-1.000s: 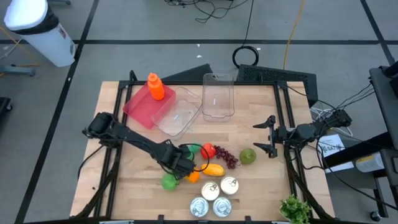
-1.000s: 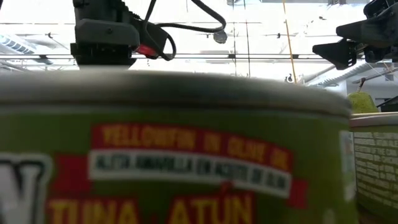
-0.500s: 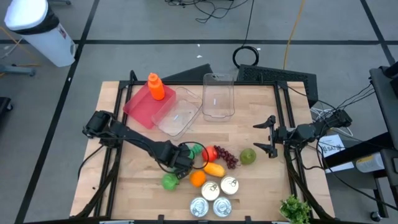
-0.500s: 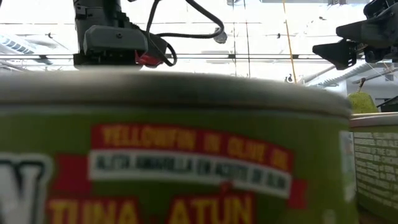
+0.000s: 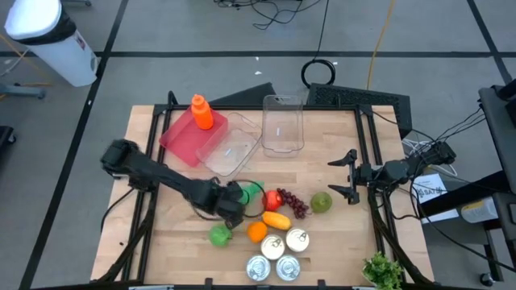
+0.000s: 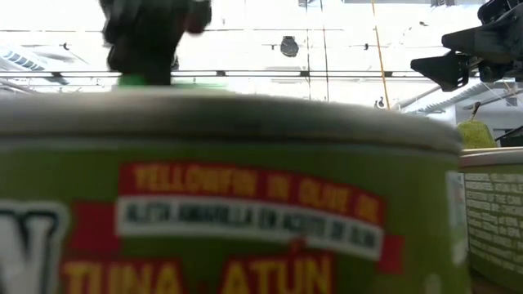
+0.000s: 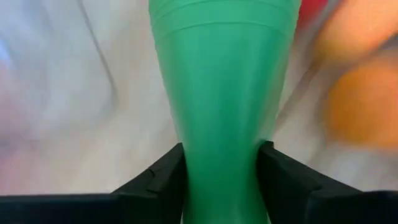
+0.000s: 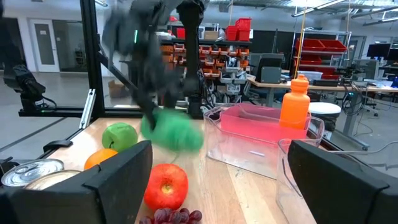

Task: Pick & Place Food Item
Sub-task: Put the green water bottle into the pink bin

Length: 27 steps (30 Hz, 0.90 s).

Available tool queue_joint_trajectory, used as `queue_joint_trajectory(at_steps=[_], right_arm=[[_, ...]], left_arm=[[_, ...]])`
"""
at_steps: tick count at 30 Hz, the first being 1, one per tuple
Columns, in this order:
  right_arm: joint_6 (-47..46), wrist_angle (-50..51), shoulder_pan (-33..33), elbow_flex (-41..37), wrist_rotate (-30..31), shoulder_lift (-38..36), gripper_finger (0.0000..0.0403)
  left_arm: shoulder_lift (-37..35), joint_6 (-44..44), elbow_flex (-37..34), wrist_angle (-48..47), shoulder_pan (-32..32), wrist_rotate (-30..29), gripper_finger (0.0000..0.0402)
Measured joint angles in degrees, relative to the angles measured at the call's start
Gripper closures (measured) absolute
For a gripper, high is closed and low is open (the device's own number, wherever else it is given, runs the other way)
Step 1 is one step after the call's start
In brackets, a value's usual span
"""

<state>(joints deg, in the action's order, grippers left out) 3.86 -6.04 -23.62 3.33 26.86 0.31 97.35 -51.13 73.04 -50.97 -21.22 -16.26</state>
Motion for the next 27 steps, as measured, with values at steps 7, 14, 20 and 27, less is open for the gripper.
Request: queue_joint_trajectory(at_steps=[7,14,20,27], right_arm=[[0.0,0.0,0.0,0.0,0.0,0.0,0.0046],[0.0,0.0,0.0,0.0,0.0,0.0,0.0046],[0.0,0.0,0.0,0.0,0.0,0.0,0.0046],[-1.3,-2.9,0.0,0.0,-0.2,0.4,0.0046]], left_arm=[[-13.1,9.5,0.2,8.4,-3.4,-18.0,0.0234],[-14.5,38.9,-3.4,33.6,-1.8,-22.7,0.0233],[-12.5,51.5,-17.0,71.3,8.6,0.2,0.0237],[-11.9,48.4,-24.9,91.3,18.1,19.4,0.0242]])
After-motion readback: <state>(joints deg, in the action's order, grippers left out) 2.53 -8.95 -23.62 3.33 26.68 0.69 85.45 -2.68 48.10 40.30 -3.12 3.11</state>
